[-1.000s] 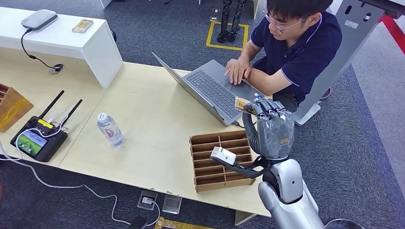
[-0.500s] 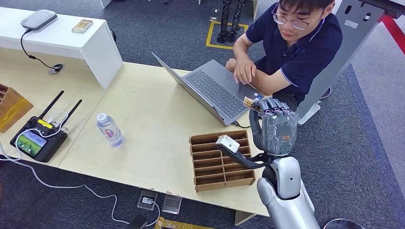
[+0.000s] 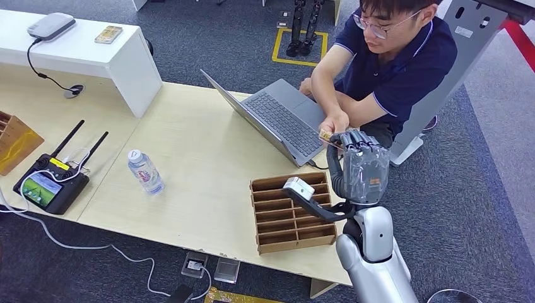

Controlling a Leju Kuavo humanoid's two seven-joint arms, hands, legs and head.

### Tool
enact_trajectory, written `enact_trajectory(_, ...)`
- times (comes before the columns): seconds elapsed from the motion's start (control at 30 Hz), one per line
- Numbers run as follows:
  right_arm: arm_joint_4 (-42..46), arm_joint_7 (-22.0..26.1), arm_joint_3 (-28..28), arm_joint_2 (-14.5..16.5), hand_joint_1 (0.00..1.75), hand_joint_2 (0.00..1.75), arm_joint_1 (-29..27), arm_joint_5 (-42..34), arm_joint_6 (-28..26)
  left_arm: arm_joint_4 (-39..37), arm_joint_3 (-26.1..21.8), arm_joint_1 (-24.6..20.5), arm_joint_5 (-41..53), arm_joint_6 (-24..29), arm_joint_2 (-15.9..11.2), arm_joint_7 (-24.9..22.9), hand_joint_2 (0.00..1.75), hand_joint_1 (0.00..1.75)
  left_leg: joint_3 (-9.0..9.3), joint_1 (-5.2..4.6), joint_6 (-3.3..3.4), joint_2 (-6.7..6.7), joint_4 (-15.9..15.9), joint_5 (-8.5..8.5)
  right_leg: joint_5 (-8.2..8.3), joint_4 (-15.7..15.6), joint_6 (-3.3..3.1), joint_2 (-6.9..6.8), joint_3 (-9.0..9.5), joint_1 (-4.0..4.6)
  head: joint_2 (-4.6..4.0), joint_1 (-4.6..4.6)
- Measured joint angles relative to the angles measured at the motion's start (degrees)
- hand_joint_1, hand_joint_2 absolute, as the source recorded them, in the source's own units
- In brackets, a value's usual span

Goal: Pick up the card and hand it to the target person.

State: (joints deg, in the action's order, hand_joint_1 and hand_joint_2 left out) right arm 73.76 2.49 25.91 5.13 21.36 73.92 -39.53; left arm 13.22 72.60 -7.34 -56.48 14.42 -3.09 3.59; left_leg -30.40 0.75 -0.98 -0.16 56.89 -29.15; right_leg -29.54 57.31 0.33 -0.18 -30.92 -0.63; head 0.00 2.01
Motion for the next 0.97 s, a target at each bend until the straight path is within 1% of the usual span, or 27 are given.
enact_trajectory(0.33,-1.1,1.1,-1.0,0.6,1.41,1.75,0.4,-0.6,0.0,0.0,0.0,0.2,-0.1,0.6,0.2,0.0,0.00,0.00,-0.02,0.00,0.00,-0.01,0.0,0.00,0.00,0.0,0.00,0.00,-0.01,0.00,0.00,-0.04)
enact_trajectory(0.4,-1.4,1.5,-1.3,0.7,0.71,1.75,0.5,-0.5,0.0,0.0,0.0,0.3,-0.1,0.6,0.2,0.0,0.87,0.00,-0.03,0.00,0.00,-0.01,0.0,0.00,0.00,0.0,0.00,0.00,-0.03,0.00,0.00,-0.03)
enact_trajectory(0.47,-1.5,1.9,-1.7,1.0,0.00,1.75,0.5,-0.7,0.0,0.0,0.0,0.3,-0.1,-0.2,0.2,0.0,0.87,0.00,-0.04,0.00,0.00,0.00,0.0,0.00,0.00,0.0,0.00,0.00,-0.04,0.00,0.00,-0.01)
enact_trajectory(0.53,-1.6,2.6,-2.1,1.3,0.00,1.75,0.4,-1.1,0.0,0.0,0.0,0.3,-0.1,-1.6,0.2,0.0,0.00,0.00,-0.04,0.00,0.00,0.00,0.0,0.00,-0.01,0.0,0.00,0.00,-0.04,0.00,0.00,0.01)
enact_trajectory(0.67,-1.7,5.3,-3.2,2.1,0.00,1.75,0.0,-3.6,0.0,0.0,0.0,0.4,-0.6,-3.0,0.1,1.2,0.00,0.00,-0.03,0.00,0.00,0.00,0.0,0.00,-0.01,0.0,0.00,0.00,-0.04,0.00,0.00,-0.01)
enact_trajectory(0.73,-1.8,6.7,-3.8,2.6,0.00,1.75,-0.3,-7.3,0.0,0.0,0.0,0.4,-1.1,-2.5,0.1,1.5,0.00,0.00,-0.03,0.00,0.00,0.00,0.0,0.00,-0.01,0.0,-0.01,0.00,-0.03,0.00,0.00,-0.02)
enact_trajectory(0.77,-2.0,7.2,-3.8,2.7,0.00,1.75,-0.2,-11.3,0.0,0.0,0.0,0.4,-1.4,-2.1,0.1,1.4,0.00,0.00,-0.03,0.00,0.00,0.00,0.0,0.00,-0.01,0.0,-0.01,0.00,-0.02,0.00,0.00,-0.02)
enact_trajectory(0.83,-2.9,7.5,-3.4,2.8,0.00,1.75,0.0,-24.3,0.3,0.0,-0.1,0.4,-2.1,-0.9,0.1,1.0,0.00,0.00,-0.04,0.00,0.00,-0.01,0.0,0.00,-0.01,0.0,0.00,-0.01,-0.01,0.00,0.00,-0.02)
enact_trajectory(0.93,-3.7,4.3,-0.5,1.8,0.00,1.75,0.4,-48.5,3.1,0.0,-0.3,0.5,-2.6,-0.1,0.0,0.5,0.00,0.00,-0.03,0.00,0.00,-0.02,0.0,0.00,0.00,0.0,0.00,0.00,-0.02,0.00,0.00,-0.07)
enact_trajectory(0.97,-3.8,3.5,0.3,1.4,0.00,1.75,0.4,-52.5,3.9,0.0,-0.3,0.5,-2.6,0.0,0.0,0.4,0.00,0.00,-0.03,0.00,0.00,-0.01,0.0,0.00,0.00,0.0,-0.01,0.01,-0.02,0.00,0.00,-0.08)
